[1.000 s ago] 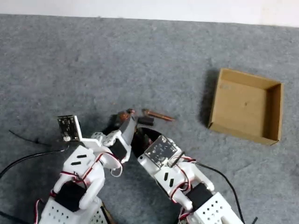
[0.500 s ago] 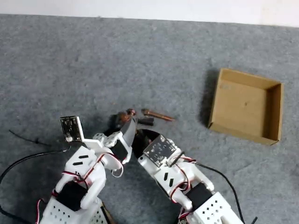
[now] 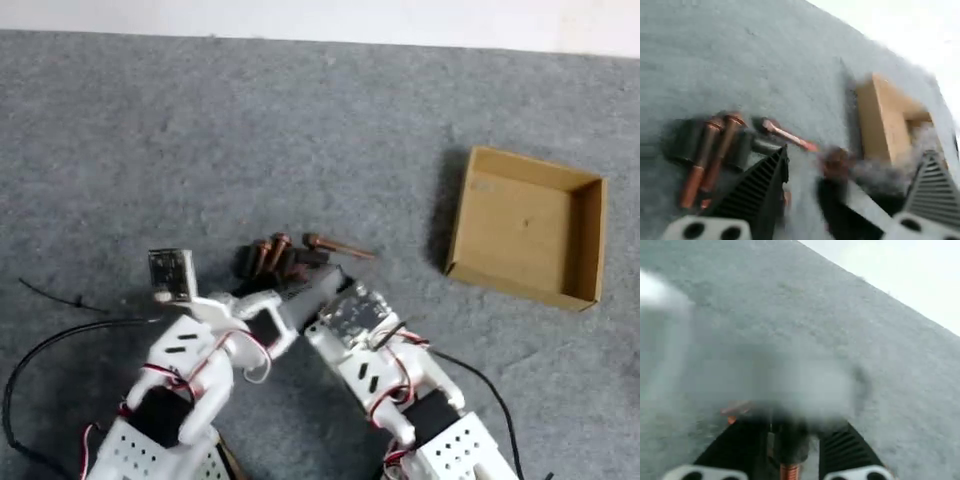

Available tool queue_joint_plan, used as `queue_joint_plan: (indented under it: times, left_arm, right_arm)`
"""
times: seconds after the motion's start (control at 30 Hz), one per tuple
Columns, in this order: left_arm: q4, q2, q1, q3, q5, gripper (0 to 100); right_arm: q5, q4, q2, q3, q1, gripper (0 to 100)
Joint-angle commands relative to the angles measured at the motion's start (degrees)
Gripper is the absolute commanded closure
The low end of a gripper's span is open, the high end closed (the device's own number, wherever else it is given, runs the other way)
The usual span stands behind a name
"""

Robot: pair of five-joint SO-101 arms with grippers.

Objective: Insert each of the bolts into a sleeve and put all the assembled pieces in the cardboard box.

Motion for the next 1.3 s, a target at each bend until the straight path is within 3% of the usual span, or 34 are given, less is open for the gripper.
queue_joint_plan:
  times: [0.0, 0.07, 0.23, 0.47, 0.63, 0.73, 0.83, 1.03, 1.27]
  left_arm:
    - [-2.46, -0.57, -21.14, -5.05, 11.69, 62]
    - [-4.4, -0.57, -24.84, -4.88, 13.1, 62]
    - [-5.1, -0.57, -24.22, -4.26, 12.92, 62]
    - [-5.19, -0.57, -24.22, -1.98, 4.75, 62]
    - [-4.92, -0.57, -24.22, -1.01, 1.32, 62]
    - [-5.1, -0.57, -24.22, -0.48, 1.32, 62]
    - [-5.1, -0.57, -24.22, -0.4, 1.32, 62]
    - [-5.19, -0.57, -24.13, 0.4, 1.23, 62]
    - [-5.19, -0.57, -24.22, 0.84, 1.14, 62]
  right_arm:
    - [-0.35, -0.66, -1.19, 8.48, 4.79, 99.4]
    - [-0.35, -0.66, -1.19, 8.48, 6.9, 99.4]
    - [-0.35, -0.66, -1.27, 8.48, 13.49, 99.4]
    - [-0.88, -0.4, -1.27, 6.55, 26.95, 99.4]
    - [-10.73, -0.31, -0.66, -1.71, 37.23, 99.4]
    - [-11.25, -0.22, 0.48, -7.16, 41.45, 99.4]
    - [-11.25, -0.31, 9.1, -14.29, 42.68, 99.4]
    - [-12.57, -0.31, 42.59, -37.85, 44.79, 99.4]
    - [-26.81, -0.31, 69.05, -54.37, 50.24, 99.4]
